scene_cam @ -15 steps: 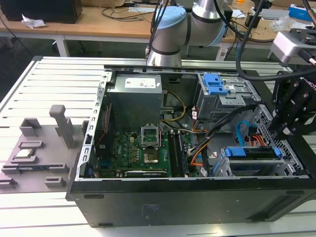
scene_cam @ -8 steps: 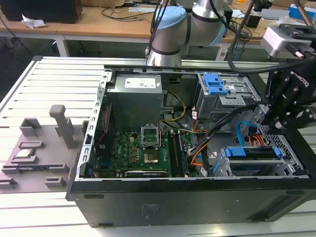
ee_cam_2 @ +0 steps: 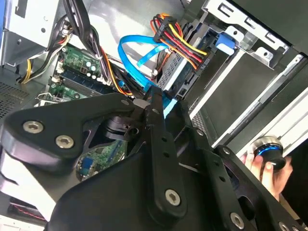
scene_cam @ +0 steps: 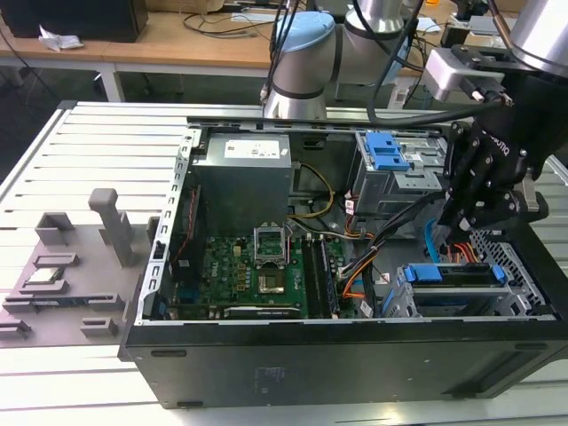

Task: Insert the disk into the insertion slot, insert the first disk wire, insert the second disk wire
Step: 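Insert the second disk wire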

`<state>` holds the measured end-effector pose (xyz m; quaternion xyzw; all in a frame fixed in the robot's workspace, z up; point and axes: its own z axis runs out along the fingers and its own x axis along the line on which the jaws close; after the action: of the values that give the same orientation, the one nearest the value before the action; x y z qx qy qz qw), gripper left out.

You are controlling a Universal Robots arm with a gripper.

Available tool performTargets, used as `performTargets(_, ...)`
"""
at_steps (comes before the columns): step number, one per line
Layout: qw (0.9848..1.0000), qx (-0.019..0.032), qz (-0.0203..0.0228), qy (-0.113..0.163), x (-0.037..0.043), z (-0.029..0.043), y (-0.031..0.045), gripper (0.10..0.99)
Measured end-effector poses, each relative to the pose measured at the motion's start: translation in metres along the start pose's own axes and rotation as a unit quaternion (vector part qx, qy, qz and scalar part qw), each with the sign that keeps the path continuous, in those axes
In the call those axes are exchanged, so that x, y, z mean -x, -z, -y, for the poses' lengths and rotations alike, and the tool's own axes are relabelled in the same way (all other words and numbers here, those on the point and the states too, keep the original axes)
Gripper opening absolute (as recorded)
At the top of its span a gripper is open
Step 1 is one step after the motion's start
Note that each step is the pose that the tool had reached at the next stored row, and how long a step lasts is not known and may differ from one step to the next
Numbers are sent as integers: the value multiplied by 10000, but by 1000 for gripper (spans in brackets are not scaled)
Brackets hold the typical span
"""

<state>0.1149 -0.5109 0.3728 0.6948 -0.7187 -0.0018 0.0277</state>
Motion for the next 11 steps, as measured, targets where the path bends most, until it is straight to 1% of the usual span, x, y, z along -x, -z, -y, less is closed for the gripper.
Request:
performTargets(3, 10000, 0, 0, -1, 0, 0, 0, 302)
performTargets(4, 10000, 0, 0, -1, 0, 0, 0, 220)
performTargets(5, 10000, 0, 0, -1, 0, 0, 0, 161)
performTargets(11, 10000, 0, 0, -3, 0, 0, 0, 161)
